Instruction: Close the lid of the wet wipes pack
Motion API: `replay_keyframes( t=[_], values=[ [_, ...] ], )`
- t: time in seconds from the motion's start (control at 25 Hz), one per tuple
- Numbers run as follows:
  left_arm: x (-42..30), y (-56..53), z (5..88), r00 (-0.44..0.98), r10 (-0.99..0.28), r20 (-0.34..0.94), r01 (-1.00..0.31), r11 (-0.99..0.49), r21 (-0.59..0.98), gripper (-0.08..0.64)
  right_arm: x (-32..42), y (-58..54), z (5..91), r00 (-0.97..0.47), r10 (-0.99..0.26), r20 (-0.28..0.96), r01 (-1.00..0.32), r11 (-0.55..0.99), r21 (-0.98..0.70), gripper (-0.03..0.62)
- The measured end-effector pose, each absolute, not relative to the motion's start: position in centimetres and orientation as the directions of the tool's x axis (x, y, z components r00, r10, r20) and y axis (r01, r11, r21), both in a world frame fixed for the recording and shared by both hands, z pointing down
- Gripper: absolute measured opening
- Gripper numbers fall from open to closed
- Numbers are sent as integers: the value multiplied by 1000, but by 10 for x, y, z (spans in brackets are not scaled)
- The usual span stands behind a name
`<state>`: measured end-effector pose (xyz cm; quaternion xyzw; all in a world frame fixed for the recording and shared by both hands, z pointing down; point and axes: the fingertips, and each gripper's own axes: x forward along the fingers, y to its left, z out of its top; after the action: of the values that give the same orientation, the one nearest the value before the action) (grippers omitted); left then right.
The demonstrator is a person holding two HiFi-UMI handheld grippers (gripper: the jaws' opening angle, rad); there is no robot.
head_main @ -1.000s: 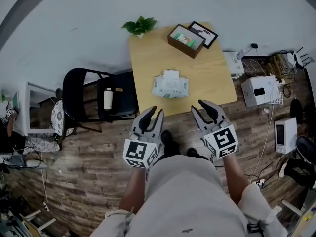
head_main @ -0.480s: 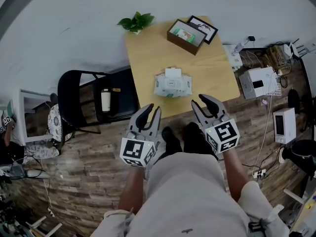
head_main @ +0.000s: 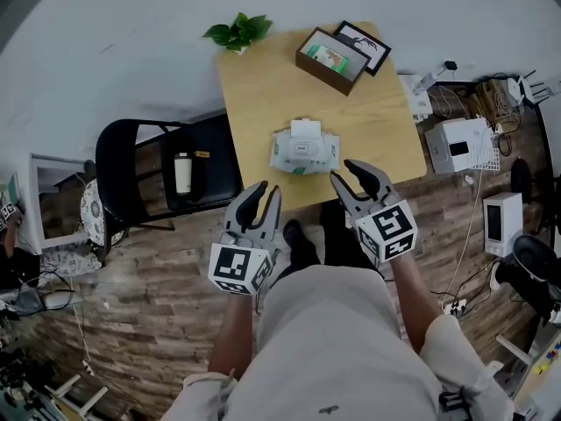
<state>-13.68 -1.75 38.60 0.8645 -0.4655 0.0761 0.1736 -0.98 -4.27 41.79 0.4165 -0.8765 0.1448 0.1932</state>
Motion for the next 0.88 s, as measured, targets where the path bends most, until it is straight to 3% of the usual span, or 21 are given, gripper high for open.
replay_keyframes(
  t=[0.88],
  values=[
    [-107,-91,405,402,-835,376,-914,-342,217,75,0,-154,510,-683,-467,561,-651,737,-179,140]
  ],
)
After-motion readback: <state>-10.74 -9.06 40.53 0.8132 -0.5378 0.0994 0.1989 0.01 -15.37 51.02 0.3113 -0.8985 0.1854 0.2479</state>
